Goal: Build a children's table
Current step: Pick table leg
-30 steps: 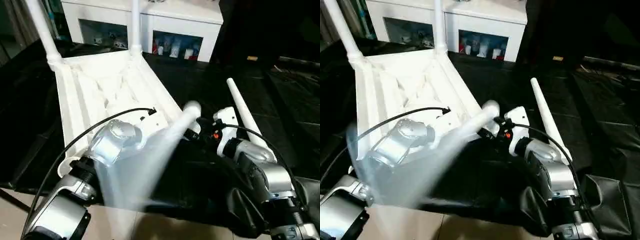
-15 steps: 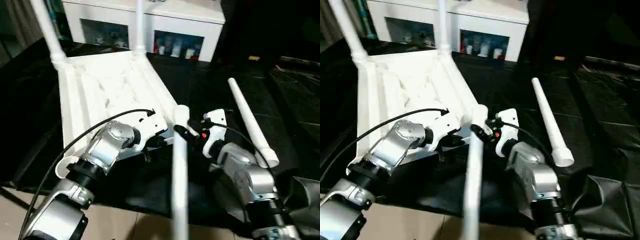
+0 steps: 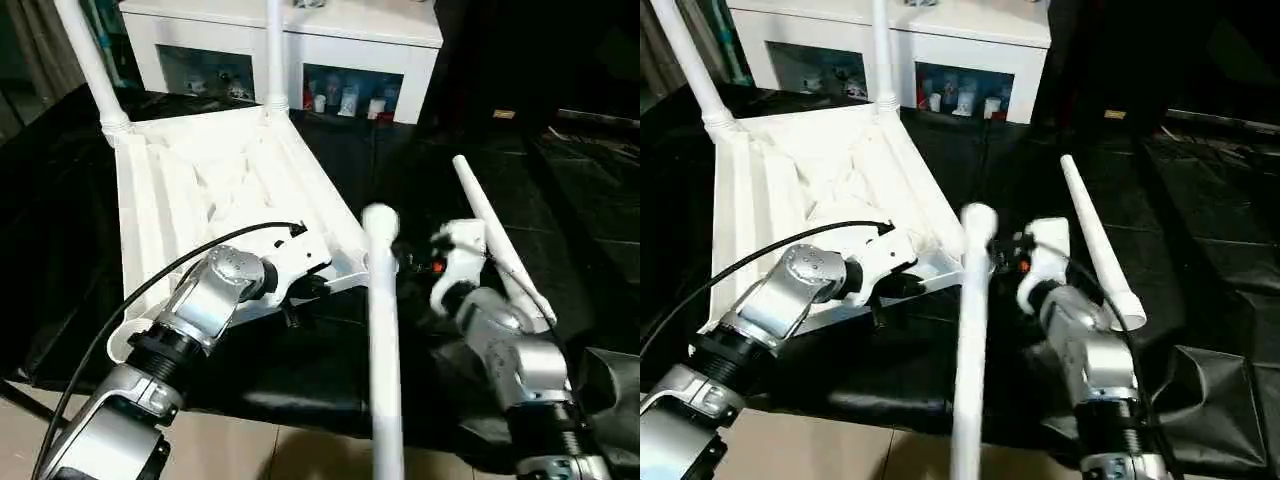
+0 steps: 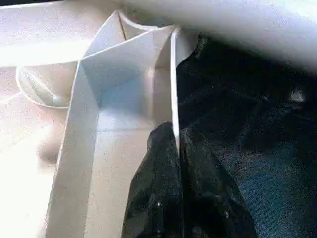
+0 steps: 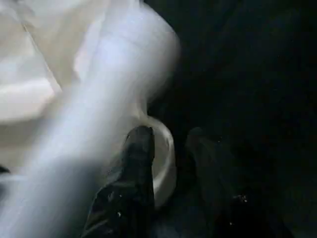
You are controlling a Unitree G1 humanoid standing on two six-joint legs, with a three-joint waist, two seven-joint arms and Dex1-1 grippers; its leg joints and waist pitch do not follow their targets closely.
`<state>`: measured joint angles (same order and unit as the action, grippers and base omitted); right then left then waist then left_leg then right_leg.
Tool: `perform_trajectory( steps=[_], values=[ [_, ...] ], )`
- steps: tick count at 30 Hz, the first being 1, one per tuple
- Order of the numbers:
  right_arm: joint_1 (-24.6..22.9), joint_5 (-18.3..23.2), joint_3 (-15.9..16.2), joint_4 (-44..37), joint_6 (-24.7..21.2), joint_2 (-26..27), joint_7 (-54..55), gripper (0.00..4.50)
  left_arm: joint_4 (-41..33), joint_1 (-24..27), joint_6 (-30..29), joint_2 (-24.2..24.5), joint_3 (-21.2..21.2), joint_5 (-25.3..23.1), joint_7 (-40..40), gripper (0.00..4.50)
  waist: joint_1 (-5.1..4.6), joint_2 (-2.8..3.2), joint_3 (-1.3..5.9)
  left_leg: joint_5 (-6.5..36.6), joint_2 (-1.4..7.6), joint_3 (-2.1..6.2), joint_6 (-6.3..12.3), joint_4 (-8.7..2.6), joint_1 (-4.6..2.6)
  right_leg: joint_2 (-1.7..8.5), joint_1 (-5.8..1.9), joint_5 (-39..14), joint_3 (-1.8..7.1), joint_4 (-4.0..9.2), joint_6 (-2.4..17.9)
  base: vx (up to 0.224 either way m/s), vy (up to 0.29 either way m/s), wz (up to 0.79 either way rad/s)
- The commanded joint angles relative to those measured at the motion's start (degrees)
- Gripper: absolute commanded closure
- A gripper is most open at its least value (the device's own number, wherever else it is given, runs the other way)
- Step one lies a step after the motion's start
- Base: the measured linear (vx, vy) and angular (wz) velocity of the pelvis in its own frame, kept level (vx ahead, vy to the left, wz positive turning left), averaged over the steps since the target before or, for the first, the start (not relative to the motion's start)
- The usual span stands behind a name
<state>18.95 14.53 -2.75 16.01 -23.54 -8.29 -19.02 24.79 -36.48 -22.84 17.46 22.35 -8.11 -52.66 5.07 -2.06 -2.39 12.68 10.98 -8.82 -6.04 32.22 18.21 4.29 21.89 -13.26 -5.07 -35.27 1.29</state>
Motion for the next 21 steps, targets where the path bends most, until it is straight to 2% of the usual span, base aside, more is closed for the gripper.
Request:
perform_trajectory(
  steps=[1, 2, 4, 11, 21],
  values=[
    [0.2, -1.1, -0.5, 0.7, -0.6, -1.2, 0.9, 3.54, 1.8, 2.0, -0.4, 0.4, 2.5, -1.3, -1.0, 4.5, 0.31, 0.51, 3.23, -4.1, 1.8, 0.17, 4.26, -2.62, 1.07, 4.19, -4.08, 12.6, 3.74, 2.48, 15.3, 0.0, 0.0, 0.0],
    [0.7, -1.3, -1.4, 1.9, -0.2, -1.8, 1.7, 3.64, 2.0, 1.9, 0.1, 0.5, 2.2, -1.3, -0.6, 4.5, 0.33, 0.32, 3.26, -4.9, 1.77, 0.17, 4.57, -2.54, 1.16, 4.15, -4.16, 13.3, 3.71, 2.35, 15.3, 0.0, 0.0, 0.0],
    [1.2, -1.8, -2.4, 3.2, 0.2, -2.7, 2.7, 3.84, 2.2, 1.8, 0.8, 0.7, 2.1, -1.3, -0.5, 4.5, 0.41, 0.53, 3.26, -5.5, 1.74, 0.18, 4.89, -2.48, 1.11, 4.14, -4.11, 13.7, 3.68, 2.29, 15.4, 0.0, 0.0, 0.0],
    [1.9, -1.9, -5.0, 2.2, 0.9, -3.8, 5.4, 4.4, 2.5, 1.7, 1.1, 1.2, 2.1, -1.4, -0.6, 4.5, 0.52, 0.61, 3.2, -4.4, 1.66, 0.12, 5.02, -2.4, 1.18, 4.16, -4.14, 12.1, 3.66, 2.44, 15.1, 0.0, 0.0, 0.0],
    [-0.8, 0.1, -4.7, -4.1, -2.6, -3.6, 4.2, 4.4, 2.7, 2.1, 1.0, 1.4, 2.0, -1.4, -0.8, 4.5, 0.56, 0.55, 3.21, -4.6, 1.74, 0.14, 5.86, -2.31, 1.19, 4.14, -4.07, 11.5, 3.64, 2.35, 15.0, 0.0, 0.0, 0.0]
  ],
)
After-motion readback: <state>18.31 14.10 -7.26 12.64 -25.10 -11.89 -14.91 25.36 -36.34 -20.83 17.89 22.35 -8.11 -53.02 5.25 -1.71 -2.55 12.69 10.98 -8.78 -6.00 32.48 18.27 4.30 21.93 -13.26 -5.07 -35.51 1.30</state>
